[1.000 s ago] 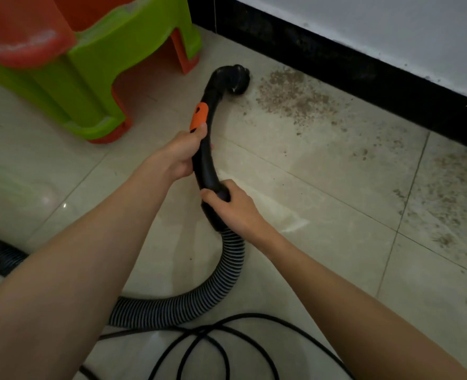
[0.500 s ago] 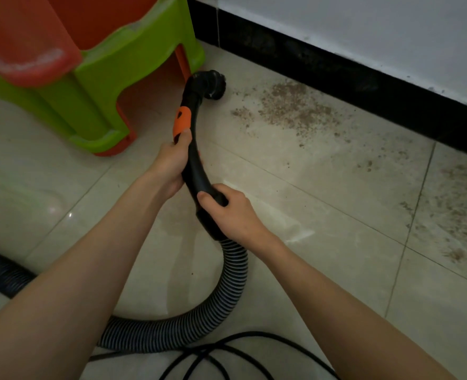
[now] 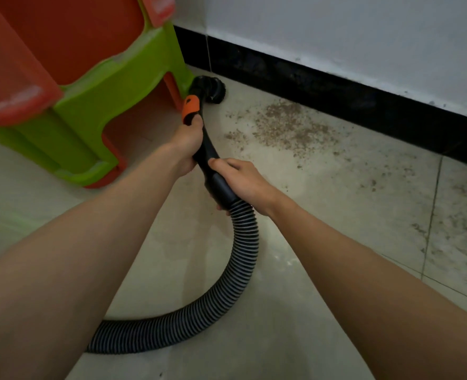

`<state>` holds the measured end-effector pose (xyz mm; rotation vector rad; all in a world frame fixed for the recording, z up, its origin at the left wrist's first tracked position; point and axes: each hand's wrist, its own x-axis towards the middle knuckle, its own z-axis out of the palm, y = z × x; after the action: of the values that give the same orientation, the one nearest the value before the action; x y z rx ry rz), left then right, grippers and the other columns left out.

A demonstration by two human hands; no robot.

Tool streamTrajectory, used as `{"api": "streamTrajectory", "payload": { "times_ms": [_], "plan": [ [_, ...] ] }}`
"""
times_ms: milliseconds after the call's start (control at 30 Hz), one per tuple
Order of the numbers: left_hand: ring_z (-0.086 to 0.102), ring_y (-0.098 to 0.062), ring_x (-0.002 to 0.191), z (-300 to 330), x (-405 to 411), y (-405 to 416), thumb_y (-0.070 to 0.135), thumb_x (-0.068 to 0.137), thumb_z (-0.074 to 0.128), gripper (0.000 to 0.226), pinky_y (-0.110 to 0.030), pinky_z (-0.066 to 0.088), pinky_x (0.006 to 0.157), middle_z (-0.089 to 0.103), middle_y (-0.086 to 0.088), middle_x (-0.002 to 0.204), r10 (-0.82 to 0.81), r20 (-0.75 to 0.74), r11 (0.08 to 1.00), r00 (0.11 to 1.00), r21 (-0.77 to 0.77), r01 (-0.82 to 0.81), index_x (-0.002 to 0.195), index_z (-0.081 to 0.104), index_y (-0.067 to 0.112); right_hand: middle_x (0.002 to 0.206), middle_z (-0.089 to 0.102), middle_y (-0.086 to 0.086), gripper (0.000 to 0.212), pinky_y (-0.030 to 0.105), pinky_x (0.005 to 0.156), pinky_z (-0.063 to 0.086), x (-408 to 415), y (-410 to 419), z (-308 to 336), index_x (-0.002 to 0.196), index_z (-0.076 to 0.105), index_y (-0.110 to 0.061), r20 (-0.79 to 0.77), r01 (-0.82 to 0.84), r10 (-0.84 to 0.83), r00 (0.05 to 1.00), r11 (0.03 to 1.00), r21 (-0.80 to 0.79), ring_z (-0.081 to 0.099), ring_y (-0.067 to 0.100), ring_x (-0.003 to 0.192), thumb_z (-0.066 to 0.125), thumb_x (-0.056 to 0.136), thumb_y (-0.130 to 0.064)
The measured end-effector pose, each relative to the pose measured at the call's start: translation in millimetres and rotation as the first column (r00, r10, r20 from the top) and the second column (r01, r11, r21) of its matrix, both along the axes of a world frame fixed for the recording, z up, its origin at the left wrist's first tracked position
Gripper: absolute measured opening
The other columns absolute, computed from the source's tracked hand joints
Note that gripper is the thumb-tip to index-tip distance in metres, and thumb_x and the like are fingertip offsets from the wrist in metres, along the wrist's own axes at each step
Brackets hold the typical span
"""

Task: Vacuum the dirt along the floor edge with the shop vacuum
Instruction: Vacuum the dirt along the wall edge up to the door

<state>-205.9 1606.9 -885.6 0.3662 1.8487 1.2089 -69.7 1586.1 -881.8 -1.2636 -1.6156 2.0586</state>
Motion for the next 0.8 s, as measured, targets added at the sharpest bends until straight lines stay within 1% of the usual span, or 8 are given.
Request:
{"api": "streamTrajectory", "payload": {
  "times_ms": [33, 100, 200, 267, 367, 467, 567, 800],
  "plan": [
    [0.048, -0.014, 0.068, 1.0, 1.9, 3.8, 0.034, 0.103, 0.034, 0.048, -0.024, 0.042, 0.061, 0.047, -0.002, 0.082, -0.011, 0.012, 1.000, 1.000, 0.006, 0.011, 0.134, 0.038, -0.001, 0.077, 0.061, 0.012, 0.025, 0.020, 0.036, 0.043, 0.1, 4.2, 0.6, 0.096, 0.058, -0.005, -0.004, 0.008, -0.008, 1.000, 1.000, 0.003, 0.057, 0.014, 0.039, 0.053, 0.098, -0.030],
    [0.048, -0.014, 0.071, 2.1, 6.9, 13.1, 0.036, 0.103, 0.032, 0.050, -0.025, 0.043, 0.069, 0.052, -0.003, 0.090, -0.045, 0.020, 0.999, 0.999, 0.018, 0.045, 0.137, 0.036, -0.001, 0.076, 0.060, 0.010, 0.025, 0.020, 0.037, 0.044, 3.9, 11.5, 0.4, 0.096, 0.058, -0.006, 0.000, 0.024, -0.024, 1.000, 1.000, 0.009, 0.057, 0.014, 0.040, 0.054, 0.097, -0.031],
    [0.051, -0.016, 0.076, 1.7, 21.7, 23.7, 0.039, 0.103, 0.032, 0.053, -0.028, 0.044, 0.074, 0.052, -0.005, 0.092, -0.106, 0.042, 0.994, 0.994, -0.003, 0.106, 0.137, 0.037, 0.000, 0.079, 0.061, 0.010, 0.027, 0.023, 0.040, 0.046, 17.4, 17.7, -4.5, 0.093, 0.060, -0.008, 0.041, 0.069, -0.069, 0.997, 0.997, 0.021, 0.061, 0.020, 0.051, 0.055, 0.096, -0.034],
    [0.050, -0.015, 0.072, -0.4, 36.1, 29.6, 0.039, 0.103, 0.032, 0.052, -0.029, 0.044, 0.075, 0.049, -0.002, 0.085, -0.124, 0.053, 0.992, 0.991, -0.009, 0.124, 0.135, 0.038, -0.001, 0.081, 0.063, 0.010, 0.028, 0.029, 0.045, 0.050, 30.3, 21.2, -9.0, 0.090, 0.062, -0.010, 0.073, 0.090, -0.094, 0.993, 0.994, 0.063, 0.063, 0.025, 0.061, 0.055, 0.095, -0.036],
    [0.050, -0.014, 0.074, -3.9, 58.6, 33.2, 0.036, 0.103, 0.032, 0.051, -0.028, 0.043, 0.077, 0.050, -0.002, 0.095, -0.145, 0.064, 0.989, 0.987, 0.010, 0.144, 0.137, 0.037, -0.001, 0.084, 0.065, 0.012, 0.028, 0.039, 0.060, 0.054, 50.7, 23.2, -12.1, 0.083, 0.062, -0.014, 0.100, 0.099, -0.110, 0.989, 0.989, 0.105, 0.063, 0.027, 0.068, 0.056, 0.094, -0.039],
    [0.057, -0.023, 0.102, -5.2, 76.1, 32.0, 0.035, 0.103, 0.032, 0.050, -0.029, 0.043, 0.082, 0.055, -0.010, 0.116, -0.152, 0.082, 0.988, 0.985, 0.012, 0.151, 0.139, 0.035, 0.000, 0.084, 0.066, 0.010, 0.028, 0.051, 0.080, 0.054, 68.5, 21.7, -12.2, 0.082, 0.063, -0.016, 0.130, 0.096, -0.116, 0.985, 0.984, 0.150, 0.066, 0.033, 0.079, 0.056, 0.093, -0.041],
    [0.051, -0.028, 0.120, -2.3, 93.3, 28.6, 0.036, 0.103, 0.032, 0.051, -0.030, 0.043, 0.082, 0.049, -0.015, 0.134, -0.159, 0.091, 0.987, 0.983, -0.011, 0.161, 0.140, 0.034, 0.000, 0.085, 0.066, 0.012, 0.031, 0.056, 0.082, 0.054, 84.5, 17.3, -10.2, 0.085, 0.063, -0.012, 0.133, 0.109, -0.129, 0.983, 0.982, 0.154, 0.067, 0.039, 0.087, 0.056, 0.092, -0.041],
    [0.056, -0.023, 0.098, 3.2, 133.8, 19.7, 0.037, 0.103, 0.032, 0.050, -0.031, 0.043, 0.085, 0.055, -0.011, 0.111, -0.220, 0.144, 0.974, 0.965, -0.022, 0.226, 0.138, 0.037, 0.001, 0.079, 0.063, 0.008, 0.035, 0.057, 0.081, 0.055, 120.5, 1.4, -4.9, 0.088, 0.064, -0.007, 0.147, 0.168, -0.191, 0.970, 0.973, 0.159, 0.067, 0.039, 0.087, 0.056, 0.091, -0.042]
  ]
}}
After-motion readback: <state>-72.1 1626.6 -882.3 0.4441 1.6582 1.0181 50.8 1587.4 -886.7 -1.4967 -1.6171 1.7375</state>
